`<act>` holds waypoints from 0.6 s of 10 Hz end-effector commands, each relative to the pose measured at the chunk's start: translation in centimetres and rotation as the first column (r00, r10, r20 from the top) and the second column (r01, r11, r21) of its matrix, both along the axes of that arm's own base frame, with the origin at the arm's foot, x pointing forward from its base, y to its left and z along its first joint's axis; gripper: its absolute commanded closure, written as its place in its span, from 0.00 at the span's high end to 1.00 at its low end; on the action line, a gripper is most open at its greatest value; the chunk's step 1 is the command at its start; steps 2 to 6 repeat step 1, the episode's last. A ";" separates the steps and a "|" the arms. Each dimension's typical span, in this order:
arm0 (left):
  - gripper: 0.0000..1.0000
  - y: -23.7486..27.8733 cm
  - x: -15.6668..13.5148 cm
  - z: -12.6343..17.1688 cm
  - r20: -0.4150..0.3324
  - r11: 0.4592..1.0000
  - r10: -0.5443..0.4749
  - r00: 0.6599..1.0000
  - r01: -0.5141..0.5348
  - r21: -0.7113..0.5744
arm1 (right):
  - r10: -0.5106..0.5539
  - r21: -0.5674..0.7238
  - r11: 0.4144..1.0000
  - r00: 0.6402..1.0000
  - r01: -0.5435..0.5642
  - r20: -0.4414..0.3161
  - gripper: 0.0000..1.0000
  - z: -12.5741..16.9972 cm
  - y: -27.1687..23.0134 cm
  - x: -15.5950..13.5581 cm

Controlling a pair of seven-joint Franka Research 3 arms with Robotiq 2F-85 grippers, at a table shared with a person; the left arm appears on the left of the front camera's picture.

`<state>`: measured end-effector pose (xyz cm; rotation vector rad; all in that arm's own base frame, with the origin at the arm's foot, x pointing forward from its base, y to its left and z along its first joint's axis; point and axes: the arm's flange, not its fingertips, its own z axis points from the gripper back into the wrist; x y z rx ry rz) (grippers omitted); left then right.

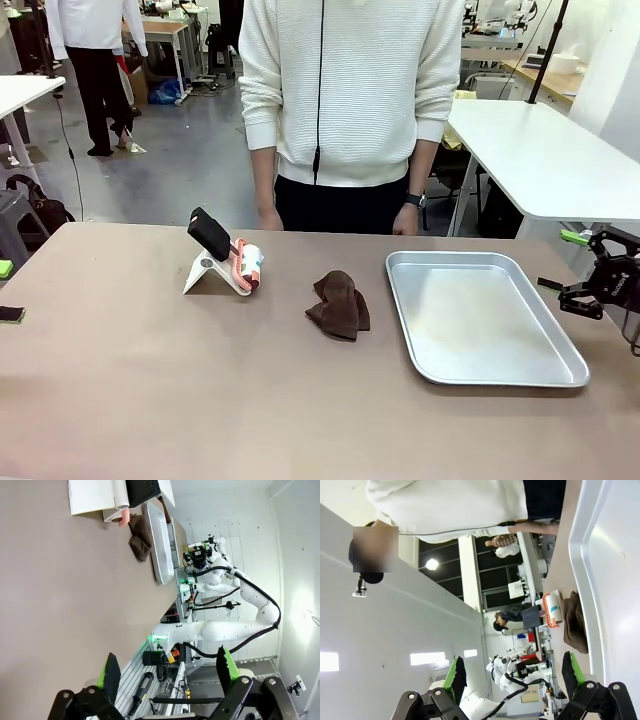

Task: Clean the surface of the table.
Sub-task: Return the Lint Roller and towel to their original positions.

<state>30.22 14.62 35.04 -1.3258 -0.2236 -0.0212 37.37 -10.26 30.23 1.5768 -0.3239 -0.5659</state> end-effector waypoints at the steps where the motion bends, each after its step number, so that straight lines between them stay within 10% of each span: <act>1: 1.00 -0.2 -0.5 0.2 0.009 1.000 -0.010 1.000 0.010 0.003 | -0.002 0.024 1.000 1.000 0.002 -0.011 1.00 0.3 -0.2 -0.1; 6: 1.00 -0.2 -0.5 0.2 0.009 1.000 -0.010 1.000 0.010 0.003 | -0.002 0.024 1.000 1.000 0.002 -0.011 1.00 0.3 -0.2 -0.1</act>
